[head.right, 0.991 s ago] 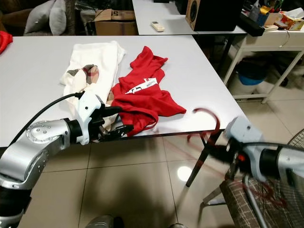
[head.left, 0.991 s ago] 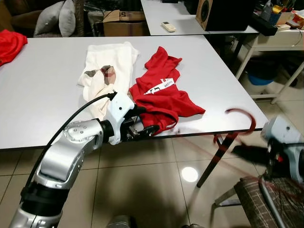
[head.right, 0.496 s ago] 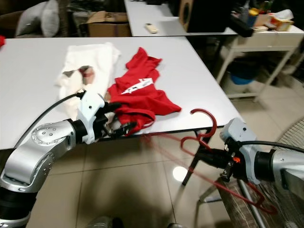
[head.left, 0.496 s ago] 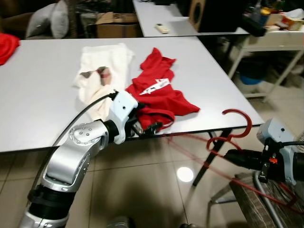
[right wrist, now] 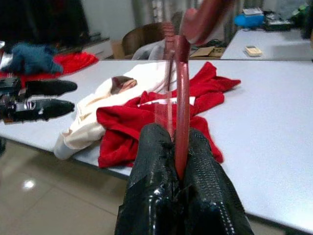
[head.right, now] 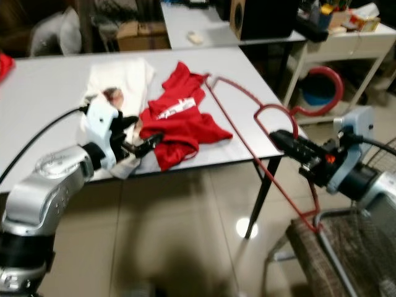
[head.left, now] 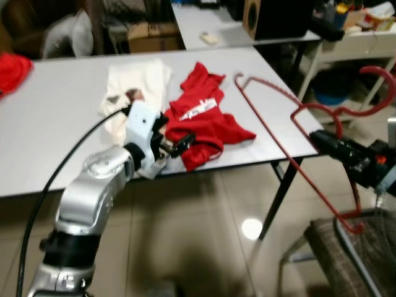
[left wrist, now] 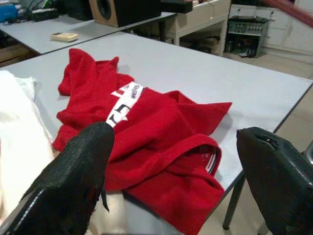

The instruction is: Hang hanger

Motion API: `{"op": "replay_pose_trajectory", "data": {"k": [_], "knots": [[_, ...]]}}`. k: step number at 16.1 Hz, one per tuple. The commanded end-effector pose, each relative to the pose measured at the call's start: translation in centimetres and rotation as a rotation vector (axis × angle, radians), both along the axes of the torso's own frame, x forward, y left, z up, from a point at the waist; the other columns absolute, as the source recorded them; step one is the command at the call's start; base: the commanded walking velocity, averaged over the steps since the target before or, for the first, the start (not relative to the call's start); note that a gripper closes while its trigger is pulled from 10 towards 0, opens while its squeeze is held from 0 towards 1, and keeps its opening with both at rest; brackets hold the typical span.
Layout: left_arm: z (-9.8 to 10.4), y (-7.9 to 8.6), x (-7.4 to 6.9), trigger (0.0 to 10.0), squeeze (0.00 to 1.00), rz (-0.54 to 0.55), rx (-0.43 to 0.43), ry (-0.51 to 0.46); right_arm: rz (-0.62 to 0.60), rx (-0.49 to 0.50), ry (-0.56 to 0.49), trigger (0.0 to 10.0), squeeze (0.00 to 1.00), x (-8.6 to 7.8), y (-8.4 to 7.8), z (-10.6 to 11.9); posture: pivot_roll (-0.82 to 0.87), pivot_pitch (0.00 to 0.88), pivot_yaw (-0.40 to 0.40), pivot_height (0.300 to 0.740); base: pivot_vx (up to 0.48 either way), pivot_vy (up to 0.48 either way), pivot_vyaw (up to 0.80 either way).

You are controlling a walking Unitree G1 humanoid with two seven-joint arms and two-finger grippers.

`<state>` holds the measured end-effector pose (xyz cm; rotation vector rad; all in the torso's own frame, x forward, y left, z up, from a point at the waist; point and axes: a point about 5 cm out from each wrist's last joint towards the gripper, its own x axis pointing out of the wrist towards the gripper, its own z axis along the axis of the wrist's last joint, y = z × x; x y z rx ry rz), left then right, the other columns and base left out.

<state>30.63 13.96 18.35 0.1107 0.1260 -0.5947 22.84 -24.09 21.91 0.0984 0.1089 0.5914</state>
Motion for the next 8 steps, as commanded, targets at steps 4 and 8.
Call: {"op": "replay_pose_trajectory", "data": {"k": [4,8], "knots": [[0.5,1.6,0.3,10.0,0.00,0.191,-0.016,-0.033,-0.084,-0.062,-0.113,10.0,0.00,0.5,5.3,-0.1,-0.06,0.019,0.041,0.740,0.000,0.000,0.00],[-0.8,2.6,-2.3,10.0,0.00,0.311,-0.009,-0.010,-0.118,-0.054,-0.087,10.0,0.00,0.3,9.4,-1.8,-0.04,0.060,-0.001,0.740,0.000,0.000,0.76]]}}
